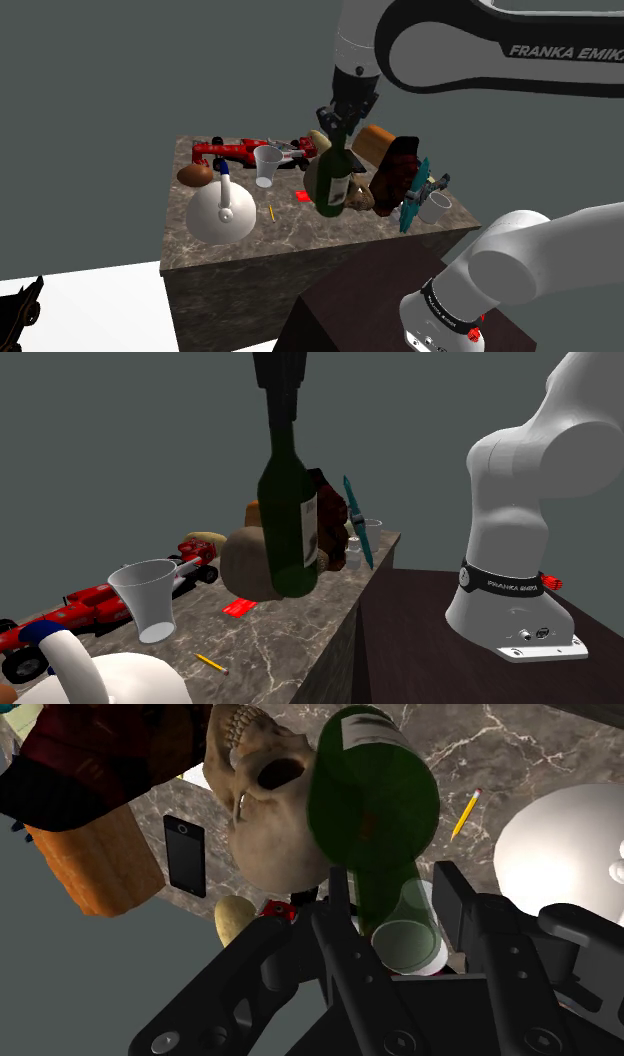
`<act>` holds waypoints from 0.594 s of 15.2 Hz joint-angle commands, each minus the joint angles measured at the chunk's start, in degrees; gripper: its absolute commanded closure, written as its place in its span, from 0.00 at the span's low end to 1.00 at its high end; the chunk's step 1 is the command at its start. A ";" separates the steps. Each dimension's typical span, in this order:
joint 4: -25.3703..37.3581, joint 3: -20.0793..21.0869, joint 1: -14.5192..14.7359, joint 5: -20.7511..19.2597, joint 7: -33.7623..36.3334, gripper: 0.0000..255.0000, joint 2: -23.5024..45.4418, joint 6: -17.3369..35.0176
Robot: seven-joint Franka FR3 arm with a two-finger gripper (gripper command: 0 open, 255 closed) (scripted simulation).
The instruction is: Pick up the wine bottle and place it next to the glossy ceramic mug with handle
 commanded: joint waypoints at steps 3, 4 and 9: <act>3.06 -0.36 -0.18 -0.11 -0.83 1.00 -0.05 -2.99; 3.85 -0.43 -0.24 -0.16 -1.02 1.00 0.00 -3.70; 7.97 -0.73 -0.58 -0.43 -1.95 1.00 0.42 -7.27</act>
